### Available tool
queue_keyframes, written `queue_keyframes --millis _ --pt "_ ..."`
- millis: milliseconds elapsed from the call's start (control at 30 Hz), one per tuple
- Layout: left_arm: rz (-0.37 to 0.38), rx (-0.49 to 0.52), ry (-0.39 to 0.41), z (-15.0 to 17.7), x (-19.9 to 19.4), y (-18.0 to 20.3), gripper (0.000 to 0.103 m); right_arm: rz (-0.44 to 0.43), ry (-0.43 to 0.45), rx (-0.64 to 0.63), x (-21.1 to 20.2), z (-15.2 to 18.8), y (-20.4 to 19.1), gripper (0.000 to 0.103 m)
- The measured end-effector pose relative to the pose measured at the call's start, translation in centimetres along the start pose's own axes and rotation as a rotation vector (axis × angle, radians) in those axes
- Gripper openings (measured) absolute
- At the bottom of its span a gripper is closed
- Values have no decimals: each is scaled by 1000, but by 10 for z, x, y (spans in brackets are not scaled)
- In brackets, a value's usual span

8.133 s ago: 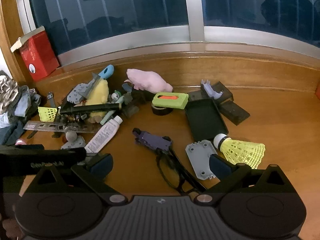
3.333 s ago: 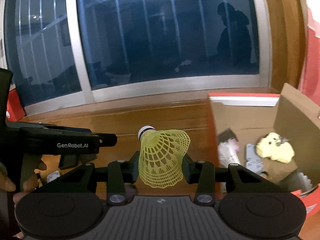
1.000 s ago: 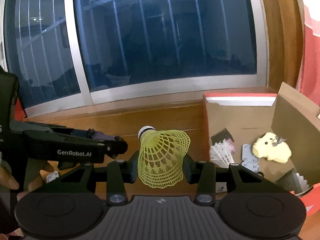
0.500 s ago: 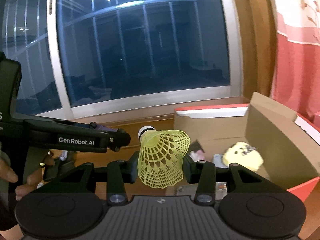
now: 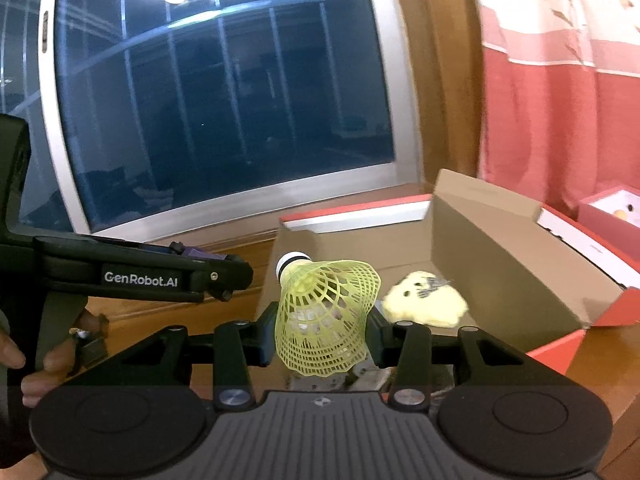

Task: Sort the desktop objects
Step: 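Lower the toy car into the box and open the left tool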

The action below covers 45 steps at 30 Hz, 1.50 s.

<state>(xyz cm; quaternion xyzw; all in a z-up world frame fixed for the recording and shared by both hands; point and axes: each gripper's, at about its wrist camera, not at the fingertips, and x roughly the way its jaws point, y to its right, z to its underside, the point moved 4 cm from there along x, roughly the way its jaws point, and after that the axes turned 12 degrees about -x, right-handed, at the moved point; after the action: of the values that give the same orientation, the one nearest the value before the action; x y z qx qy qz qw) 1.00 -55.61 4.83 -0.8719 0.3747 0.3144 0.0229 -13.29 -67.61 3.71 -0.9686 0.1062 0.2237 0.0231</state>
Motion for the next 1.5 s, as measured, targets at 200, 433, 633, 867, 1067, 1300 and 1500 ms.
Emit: queue_keyframes --millis 200,433,633,867,1067,1300,1500 --pt "38 32 -20 2 12 20 65 61 -4 31 -1 6 21 46" --pt "66 60 -42 7 23 37 65 108 -13 62 -1 13 40 46" --pt "80 74 -59 11 30 46 65 126 -20 77 -2 18 47 46" --pt "84 73 -77 17 35 52 65 140 -25 87 -6 22 51 46" --pt "81 77 -92 23 39 53 65 153 -28 95 -10 25 54 46" --pt "74 77 -103 27 41 52 65 157 -30 99 -7 27 56 46" --pt "70 68 -115 29 43 48 65 159 -31 99 -5 28 56 46"
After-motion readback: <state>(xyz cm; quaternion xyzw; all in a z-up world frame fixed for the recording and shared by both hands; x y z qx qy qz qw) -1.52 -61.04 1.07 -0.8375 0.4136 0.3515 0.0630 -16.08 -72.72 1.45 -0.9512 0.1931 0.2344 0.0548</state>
